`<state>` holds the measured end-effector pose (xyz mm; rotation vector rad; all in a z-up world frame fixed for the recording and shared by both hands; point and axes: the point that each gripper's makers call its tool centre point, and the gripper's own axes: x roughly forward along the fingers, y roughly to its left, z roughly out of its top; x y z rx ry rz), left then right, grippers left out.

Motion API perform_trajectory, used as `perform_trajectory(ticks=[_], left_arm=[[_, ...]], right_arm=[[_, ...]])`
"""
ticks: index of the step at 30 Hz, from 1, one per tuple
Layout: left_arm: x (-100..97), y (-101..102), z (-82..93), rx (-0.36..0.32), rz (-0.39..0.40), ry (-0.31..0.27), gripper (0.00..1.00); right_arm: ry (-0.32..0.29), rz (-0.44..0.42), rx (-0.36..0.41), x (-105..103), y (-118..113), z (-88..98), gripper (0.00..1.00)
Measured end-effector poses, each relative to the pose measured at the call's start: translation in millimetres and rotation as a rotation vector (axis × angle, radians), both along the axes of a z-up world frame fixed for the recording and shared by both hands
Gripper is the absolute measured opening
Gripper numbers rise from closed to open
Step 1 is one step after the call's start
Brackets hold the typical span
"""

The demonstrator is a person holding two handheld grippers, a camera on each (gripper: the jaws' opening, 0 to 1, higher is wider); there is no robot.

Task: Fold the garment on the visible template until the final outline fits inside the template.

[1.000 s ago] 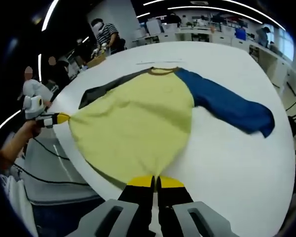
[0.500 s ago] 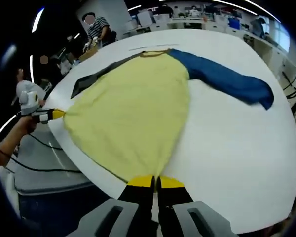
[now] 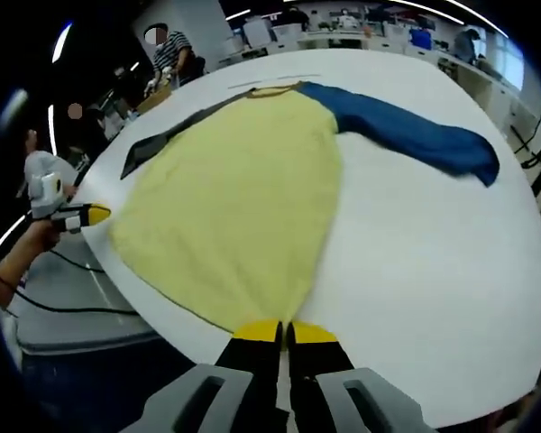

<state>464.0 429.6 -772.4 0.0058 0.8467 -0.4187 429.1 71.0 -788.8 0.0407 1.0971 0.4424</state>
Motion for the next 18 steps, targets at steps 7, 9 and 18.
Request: perform_trajectory(ticks=[7,9,18], left_arm=[[0.3,-6,5.0,-0.013,-0.018,-0.024,0.15],[3.6,-7,10.4,-0.032,-0.017,-0.056,0.2],[9.6,-11,21.7,-0.066,-0.017,-0.119,0.37]], right_arm=[[-0.024,-0.017,0.058,2,3,9.7,0.11],[-0.05,-0.014,0.078,6,4,15.2,0.19],[-0.199,-0.083,0.184,32,1,37.2,0.43]])
